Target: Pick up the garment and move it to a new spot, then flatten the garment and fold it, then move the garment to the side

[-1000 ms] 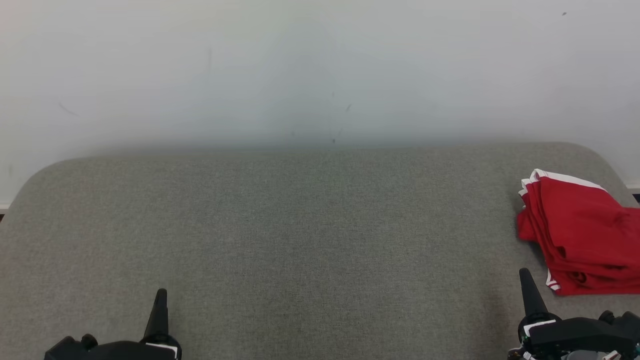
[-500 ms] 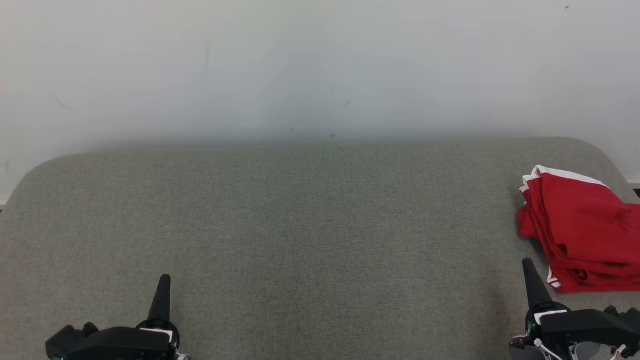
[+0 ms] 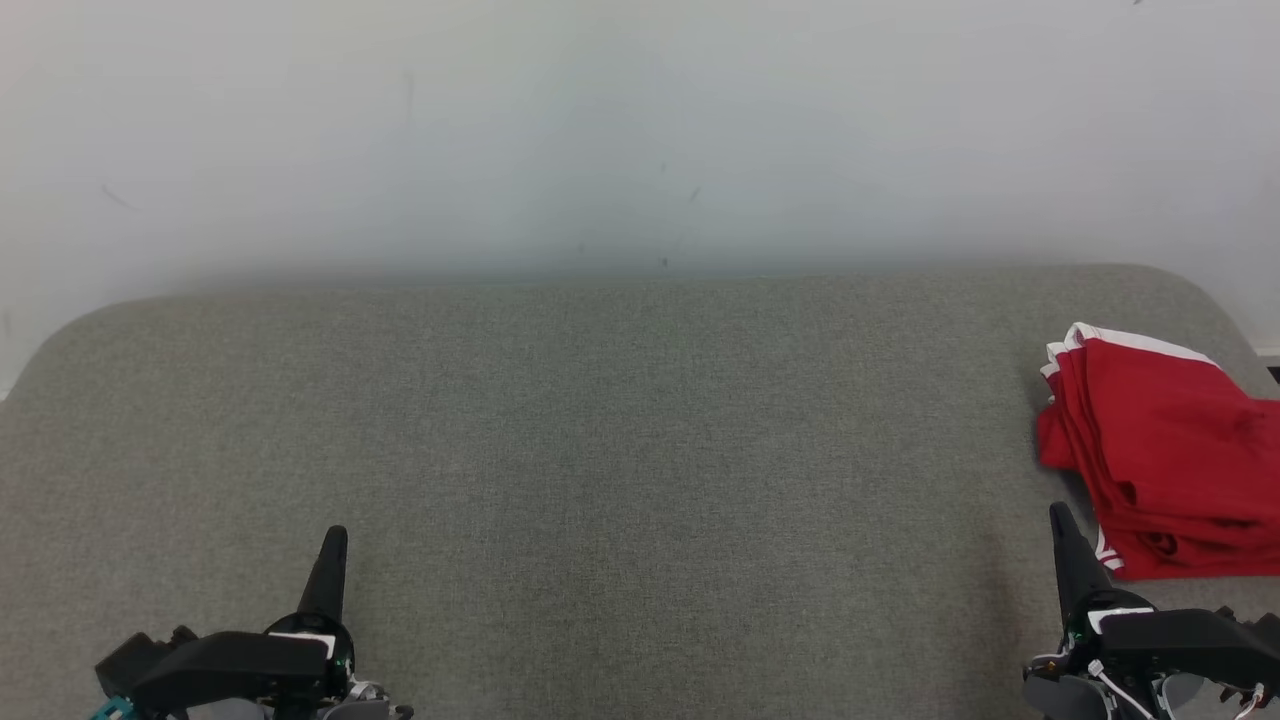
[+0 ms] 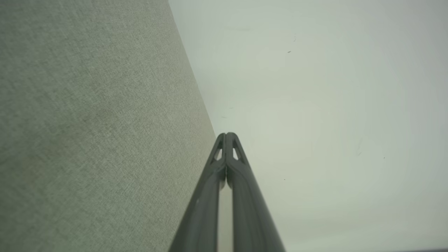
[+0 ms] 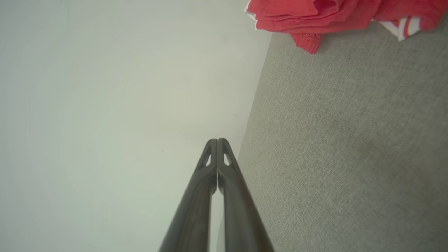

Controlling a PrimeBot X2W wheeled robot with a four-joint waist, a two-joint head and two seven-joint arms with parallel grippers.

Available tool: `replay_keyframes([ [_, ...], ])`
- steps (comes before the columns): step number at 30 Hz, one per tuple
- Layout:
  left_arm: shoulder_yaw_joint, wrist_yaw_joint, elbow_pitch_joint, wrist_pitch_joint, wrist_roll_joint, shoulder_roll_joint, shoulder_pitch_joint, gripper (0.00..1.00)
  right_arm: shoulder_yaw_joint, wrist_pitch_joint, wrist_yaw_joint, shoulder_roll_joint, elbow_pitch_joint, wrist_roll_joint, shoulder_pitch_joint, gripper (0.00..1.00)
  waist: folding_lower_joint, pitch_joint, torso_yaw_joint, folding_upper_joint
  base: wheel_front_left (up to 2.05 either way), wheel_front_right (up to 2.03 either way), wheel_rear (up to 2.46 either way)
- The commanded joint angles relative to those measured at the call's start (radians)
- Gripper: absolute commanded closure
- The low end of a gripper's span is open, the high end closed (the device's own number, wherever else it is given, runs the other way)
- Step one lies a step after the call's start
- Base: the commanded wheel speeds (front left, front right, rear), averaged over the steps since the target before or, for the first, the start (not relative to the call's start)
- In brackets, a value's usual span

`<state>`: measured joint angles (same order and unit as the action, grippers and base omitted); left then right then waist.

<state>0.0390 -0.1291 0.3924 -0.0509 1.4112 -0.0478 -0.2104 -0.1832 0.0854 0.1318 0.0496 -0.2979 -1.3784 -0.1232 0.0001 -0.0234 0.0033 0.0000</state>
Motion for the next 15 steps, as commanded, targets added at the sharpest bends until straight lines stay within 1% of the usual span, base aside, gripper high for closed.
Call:
replay_keyframes([
  [1,0.0,-0.002,0.001,-0.006,0.021,-0.004,-0.022,1.0,-0.004,0.005,-0.002,0.001,0.004,-0.024,-0.014,1.0,-0.0001,0.002,0.0,0.0,0.0,0.0,0.0],
  [15,-0.001,-0.002,0.014,-0.031,0.118,-0.004,-0.05,1.0,-0.015,0.024,-0.002,0.001,0.002,-0.12,-0.029,1.0,-0.0001,0.015,-0.002,0.0,0.0,0.0,0.0],
])
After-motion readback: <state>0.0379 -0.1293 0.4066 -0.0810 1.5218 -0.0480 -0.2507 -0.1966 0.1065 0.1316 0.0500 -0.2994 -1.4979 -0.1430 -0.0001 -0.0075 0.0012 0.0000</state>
